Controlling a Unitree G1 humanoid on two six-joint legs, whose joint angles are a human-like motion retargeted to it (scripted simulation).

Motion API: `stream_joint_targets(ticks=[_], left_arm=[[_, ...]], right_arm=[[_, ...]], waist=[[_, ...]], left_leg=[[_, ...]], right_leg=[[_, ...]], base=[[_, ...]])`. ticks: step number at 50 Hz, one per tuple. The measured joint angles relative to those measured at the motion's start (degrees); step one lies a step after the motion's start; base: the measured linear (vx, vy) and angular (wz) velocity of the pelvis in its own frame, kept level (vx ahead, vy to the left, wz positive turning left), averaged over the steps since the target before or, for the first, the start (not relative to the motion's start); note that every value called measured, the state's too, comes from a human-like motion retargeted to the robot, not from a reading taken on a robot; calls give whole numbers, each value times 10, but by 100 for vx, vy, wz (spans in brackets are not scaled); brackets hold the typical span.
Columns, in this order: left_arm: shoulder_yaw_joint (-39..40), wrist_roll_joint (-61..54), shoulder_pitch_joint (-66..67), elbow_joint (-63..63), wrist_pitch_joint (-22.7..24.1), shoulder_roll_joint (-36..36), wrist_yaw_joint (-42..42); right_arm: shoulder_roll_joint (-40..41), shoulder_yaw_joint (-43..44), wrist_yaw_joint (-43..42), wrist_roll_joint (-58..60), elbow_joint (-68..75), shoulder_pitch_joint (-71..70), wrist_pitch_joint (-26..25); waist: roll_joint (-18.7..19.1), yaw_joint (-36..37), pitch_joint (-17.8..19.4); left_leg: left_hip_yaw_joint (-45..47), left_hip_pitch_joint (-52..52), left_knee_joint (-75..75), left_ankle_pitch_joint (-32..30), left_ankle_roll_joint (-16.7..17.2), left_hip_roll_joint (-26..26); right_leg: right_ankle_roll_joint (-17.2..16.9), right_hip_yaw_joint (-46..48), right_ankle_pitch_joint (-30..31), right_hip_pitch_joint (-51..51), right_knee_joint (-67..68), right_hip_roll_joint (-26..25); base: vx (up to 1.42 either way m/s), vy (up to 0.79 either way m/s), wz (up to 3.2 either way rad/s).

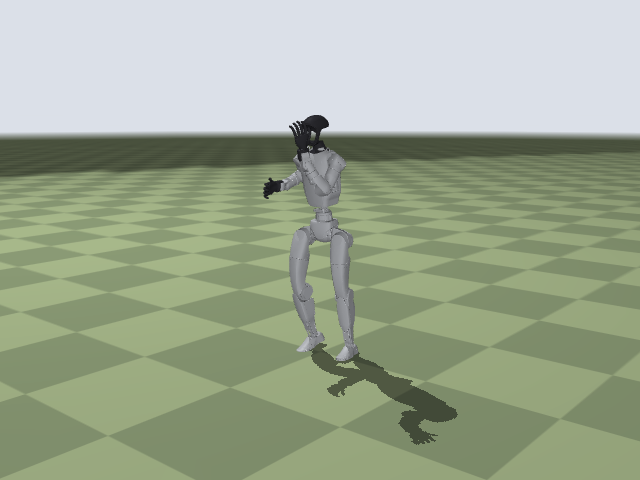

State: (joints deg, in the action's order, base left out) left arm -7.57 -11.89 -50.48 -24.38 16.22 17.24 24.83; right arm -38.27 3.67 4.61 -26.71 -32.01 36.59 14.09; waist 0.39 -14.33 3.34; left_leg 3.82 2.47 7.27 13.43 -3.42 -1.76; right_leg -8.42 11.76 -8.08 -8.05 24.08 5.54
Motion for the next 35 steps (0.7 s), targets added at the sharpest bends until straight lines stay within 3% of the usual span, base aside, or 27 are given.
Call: stream_joint_targets(ticks=[2,4,8,11,15,20,23,26,28,30,32,33,35], left_arm=[[1,-21,76,0,-2,5,-39],[-6,-36,187,0,-8,24,-75],[-3,-124,461,9,-7,55,-84],[43,-190,673,-7,-6,81,-124],[112,-236,891,-69,-18,167,-177],[159,-248,979,-84,-56,246,-223],[140,-196,934,-57,-37,205,-192],[70,-121,780,-18,1,117,-99],[37,-79,638,-4,15,60,-55],[28,-32,474,0,24,26,-27],[28,-5,300,1,28,28,-8],[25,22,213,4,9,35,8],[19,49,75,-3,2,51,18]], right_arm=[[39,-35,-15,19,46,-63,-16],[81,-90,-57,51,103,-159,-15],[120,-159,-166,106,131,-382,1],[127,-157,-188,127,96,-564,1],[153,-116,-222,183,36,-728,-6],[174,-120,-298,209,-36,-769,-2],[162,-121,-263,214,-65,-712,12],[127,-130,-230,206,-69,-574,31],[91,-142,-219,203,-36,-456,37],[60,-146,-186,213,26,-342,30],[46,-124,-158,245,78,-238,23],[38,-97,-149,229,87,-185,20],[36,-50,-128,223,95,-86,30]], waist=[[-36,37,-4],[-63,74,4],[-74,156,75],[-71,194,95],[-89,265,72],[-105,295,31],[-104,254,16],[-69,202,32],[-31,149,48],[-4,90,68],[10,46,101],[9,22,120],[13,-12,143]], left_leg=[[25,40,85,3,-32,32],[59,152,296,6,-50,31],[115,331,694,49,-26,-35],[139,417,886,103,-25,-93],[146,450,971,78,-9,-98],[123,354,840,18,8,-16],[109,233,630,21,6,19],[100,58,318,23,20,25],[94,-35,154,63,23,5],[75,-90,54,111,8,-17],[52,-123,-1,122,12,-52],[34,-137,-19,118,11,-49],[14,-143,-28,109,18,-62]], right_leg=[[3,-11,-33,47,-87,25],[24,-21,-78,70,-136,44],[48,-65,-112,111,-187,58],[50,-101,-98,108,-195,59],[54,-140,-67,91,-201,68],[40,-162,-37,95,-200,70],[20,-172,-32,98,-181,55],[8,-170,-29,99,-128,5],[-13,-140,-12,56,-26,-38],[-61,-89,30,-41,156,-55],[-64,-21,52,-130,332,-41],[-59,-2,28,-162,416,-5],[-15,44,-43,-206,537,55]], base=[[-3,-23,-57],[-10,-21,-73],[-8,-12,-122],[-3,-9,-102],[7,-6,-90],[12,3,-44],[10,6,-8],[4,10,8],[-9,14,90],[-15,5,125],[-12,-5,125],[-7,11,141],[-6,8,116]])
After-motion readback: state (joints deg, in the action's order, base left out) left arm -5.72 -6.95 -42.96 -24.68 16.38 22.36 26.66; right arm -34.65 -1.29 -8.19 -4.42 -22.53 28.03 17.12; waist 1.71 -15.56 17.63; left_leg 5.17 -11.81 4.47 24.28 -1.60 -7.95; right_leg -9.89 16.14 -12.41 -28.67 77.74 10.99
